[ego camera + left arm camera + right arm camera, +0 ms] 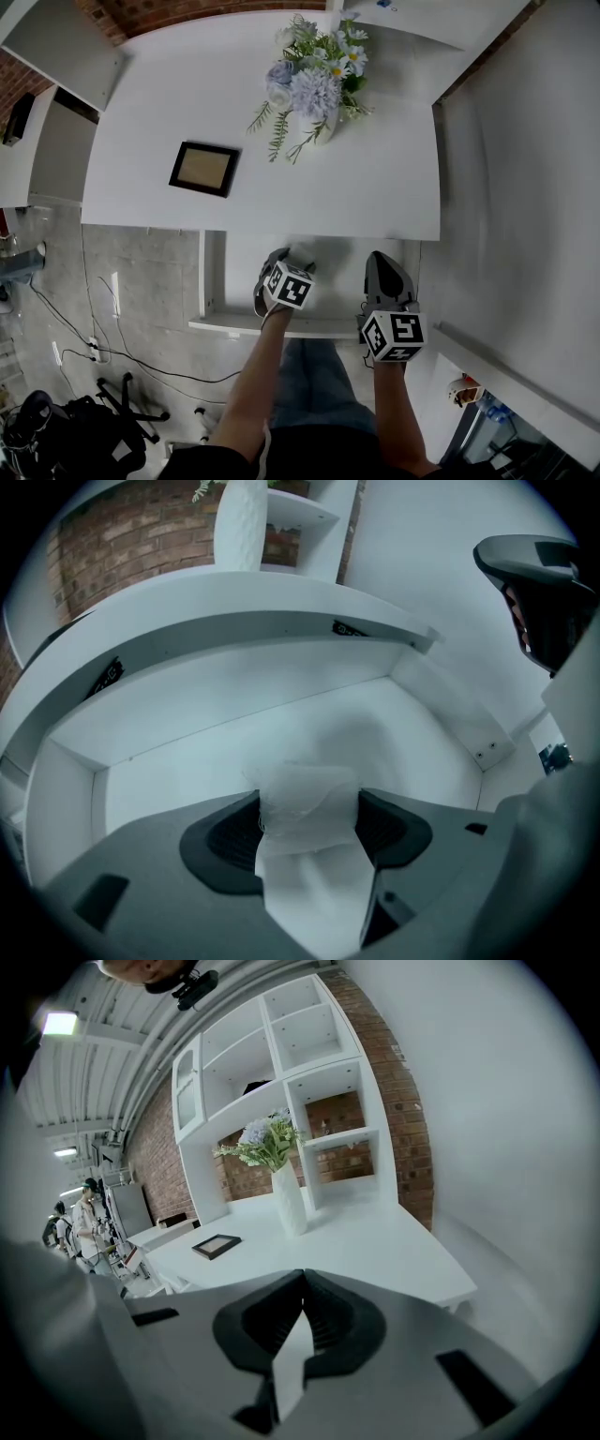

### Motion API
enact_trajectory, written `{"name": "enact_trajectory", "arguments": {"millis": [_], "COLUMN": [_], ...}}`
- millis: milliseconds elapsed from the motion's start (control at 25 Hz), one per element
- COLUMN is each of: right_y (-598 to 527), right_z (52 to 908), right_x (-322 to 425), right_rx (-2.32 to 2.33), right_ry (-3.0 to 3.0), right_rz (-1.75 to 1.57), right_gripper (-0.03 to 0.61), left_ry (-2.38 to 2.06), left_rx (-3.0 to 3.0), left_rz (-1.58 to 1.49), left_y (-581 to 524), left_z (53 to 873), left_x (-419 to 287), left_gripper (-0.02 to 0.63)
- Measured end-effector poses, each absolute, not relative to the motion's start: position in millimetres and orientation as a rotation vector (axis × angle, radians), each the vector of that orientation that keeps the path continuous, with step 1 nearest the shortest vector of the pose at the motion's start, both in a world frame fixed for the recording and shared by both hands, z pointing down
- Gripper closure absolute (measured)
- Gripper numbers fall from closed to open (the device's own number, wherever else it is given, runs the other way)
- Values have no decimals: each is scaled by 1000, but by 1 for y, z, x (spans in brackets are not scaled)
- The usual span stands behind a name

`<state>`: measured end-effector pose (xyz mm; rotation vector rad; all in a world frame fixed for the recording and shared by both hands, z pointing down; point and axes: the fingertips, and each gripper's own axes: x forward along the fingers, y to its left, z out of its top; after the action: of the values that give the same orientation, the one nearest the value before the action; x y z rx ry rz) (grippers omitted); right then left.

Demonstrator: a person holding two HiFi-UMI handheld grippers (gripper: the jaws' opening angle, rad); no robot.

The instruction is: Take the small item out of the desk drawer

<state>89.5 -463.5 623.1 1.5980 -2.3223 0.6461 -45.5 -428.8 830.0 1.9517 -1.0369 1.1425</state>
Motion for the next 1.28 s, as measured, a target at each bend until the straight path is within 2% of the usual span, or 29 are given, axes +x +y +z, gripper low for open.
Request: {"name": "enact_trajectory", "arguments": {"millis": [240,440,840,1280], "right_y": [-464,-463,-463,-444], "right_z": [619,605,532,421], "right_x": [90,90,84,90], "right_rx": [1601,1621,1692,1822], "right_ry": [-2329,-2349,-2472,-2634], "right_rz": [633,602,437,187], "right_gripper": [581,581,580,581], "left_ry": [-1026,-1047,-1342,-1785], "left_rx": [1993,2085,2468,2587], "left_rz": [1115,994,501,26], "left_y": [-429,-424,-449,-438], "left_z": [816,767,581,400], "left_x": [-43,-35,-50,-86], "left_gripper": [325,325,325,325]}}
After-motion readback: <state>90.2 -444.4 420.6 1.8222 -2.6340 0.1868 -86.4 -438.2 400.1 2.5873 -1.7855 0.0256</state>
